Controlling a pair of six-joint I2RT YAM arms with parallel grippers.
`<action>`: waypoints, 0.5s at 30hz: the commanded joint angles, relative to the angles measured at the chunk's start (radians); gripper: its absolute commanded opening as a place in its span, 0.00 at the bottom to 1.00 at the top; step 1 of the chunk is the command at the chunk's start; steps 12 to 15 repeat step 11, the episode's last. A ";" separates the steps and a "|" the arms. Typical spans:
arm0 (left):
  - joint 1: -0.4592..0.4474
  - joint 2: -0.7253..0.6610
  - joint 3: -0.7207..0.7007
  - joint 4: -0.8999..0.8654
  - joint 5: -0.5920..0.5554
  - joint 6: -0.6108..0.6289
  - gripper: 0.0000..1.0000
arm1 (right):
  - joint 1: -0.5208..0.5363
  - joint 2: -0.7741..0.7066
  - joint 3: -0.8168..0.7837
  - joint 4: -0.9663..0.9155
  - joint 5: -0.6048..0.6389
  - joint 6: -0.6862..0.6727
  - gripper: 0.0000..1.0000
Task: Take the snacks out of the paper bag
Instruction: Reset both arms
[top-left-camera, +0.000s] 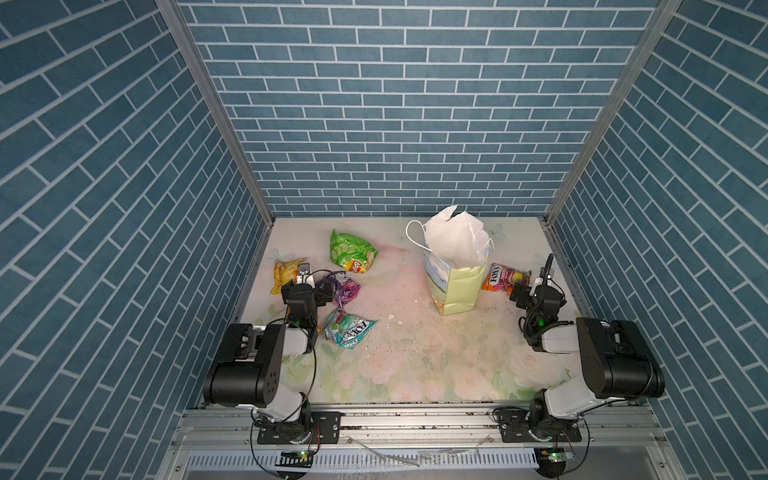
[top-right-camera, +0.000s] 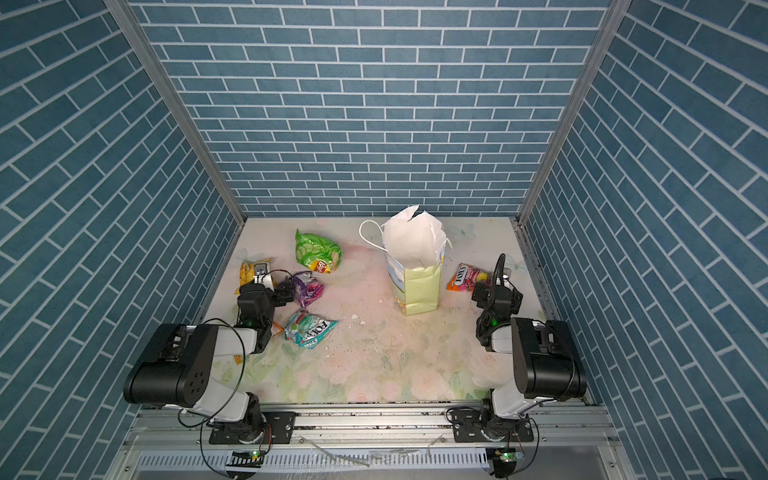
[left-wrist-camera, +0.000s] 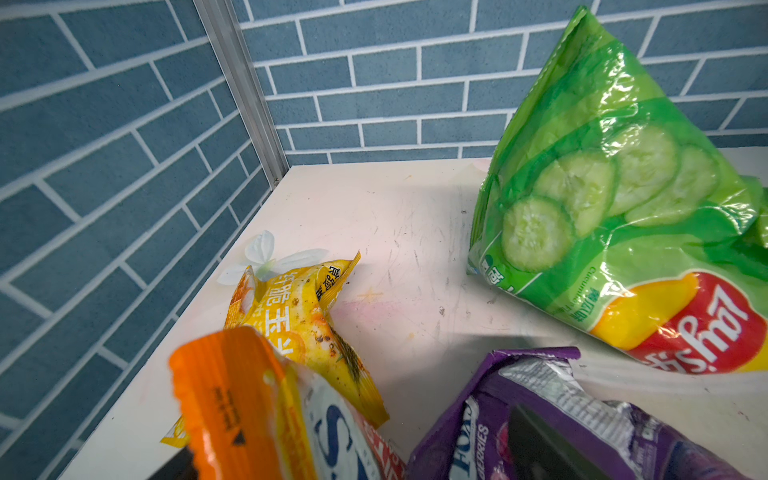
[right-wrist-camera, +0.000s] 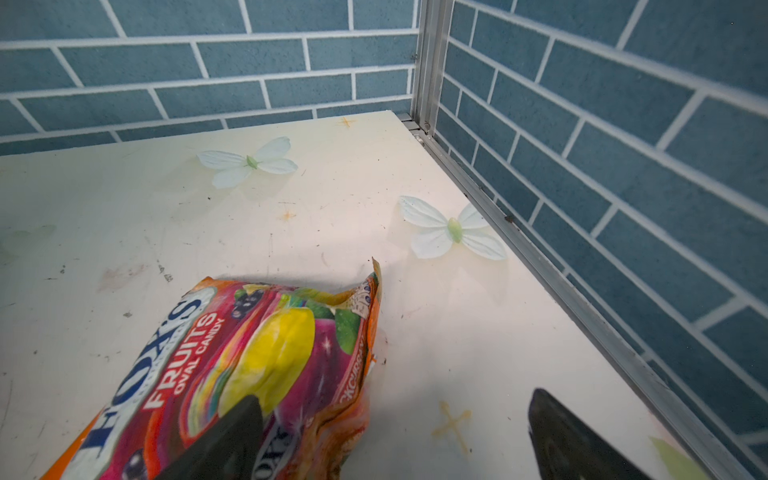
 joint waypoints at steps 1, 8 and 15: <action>-0.003 0.003 0.003 -0.022 -0.002 0.010 1.00 | 0.006 0.001 0.013 0.010 -0.027 -0.039 0.99; -0.002 0.003 0.003 -0.022 0.000 0.010 1.00 | 0.002 0.001 0.024 -0.015 -0.042 -0.034 0.99; -0.002 0.003 0.003 -0.023 -0.001 0.009 1.00 | 0.002 0.000 0.018 -0.005 -0.039 -0.036 0.99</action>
